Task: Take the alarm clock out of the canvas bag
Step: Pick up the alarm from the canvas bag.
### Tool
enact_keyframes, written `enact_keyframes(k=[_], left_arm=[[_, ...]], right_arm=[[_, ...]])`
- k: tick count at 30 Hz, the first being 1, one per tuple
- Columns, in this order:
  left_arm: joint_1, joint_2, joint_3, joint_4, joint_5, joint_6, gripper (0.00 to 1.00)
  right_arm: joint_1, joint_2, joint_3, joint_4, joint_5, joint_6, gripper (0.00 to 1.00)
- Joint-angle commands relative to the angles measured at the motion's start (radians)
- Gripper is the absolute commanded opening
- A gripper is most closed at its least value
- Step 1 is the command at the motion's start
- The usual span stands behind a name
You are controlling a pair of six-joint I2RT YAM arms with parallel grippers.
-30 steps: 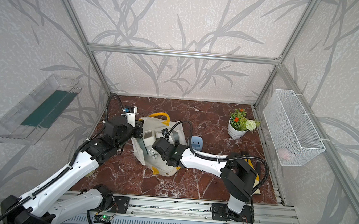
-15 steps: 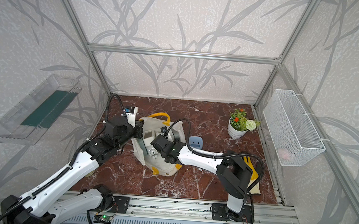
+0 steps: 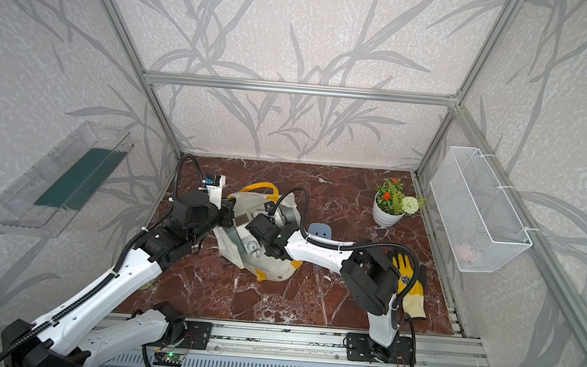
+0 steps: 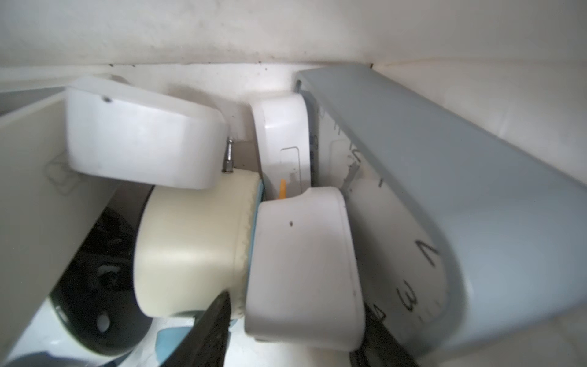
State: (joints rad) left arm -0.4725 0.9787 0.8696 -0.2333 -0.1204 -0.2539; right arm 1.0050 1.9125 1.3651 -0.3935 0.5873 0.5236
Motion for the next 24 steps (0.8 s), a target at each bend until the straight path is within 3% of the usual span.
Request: enact_keyframes(k=[1, 15, 24], left_arm=[[-0.003, -0.004, 0.042, 0.008, 0.006, 0.008, 0.00], [-0.003, 0.019, 0.065, -0.031, -0.038, 0.001, 0.00], [-0.002, 0.057, 0.101, -0.075, -0.083, -0.023, 0.00]], right_arm=[[-0.012, 0.026, 0.008, -0.020, 0.033, 0.001, 0.54], [-0.026, -0.034, -0.054, 0.102, -0.084, -0.078, 0.31], [-0.026, -0.112, -0.098, 0.103, -0.188, -0.063, 0.23]])
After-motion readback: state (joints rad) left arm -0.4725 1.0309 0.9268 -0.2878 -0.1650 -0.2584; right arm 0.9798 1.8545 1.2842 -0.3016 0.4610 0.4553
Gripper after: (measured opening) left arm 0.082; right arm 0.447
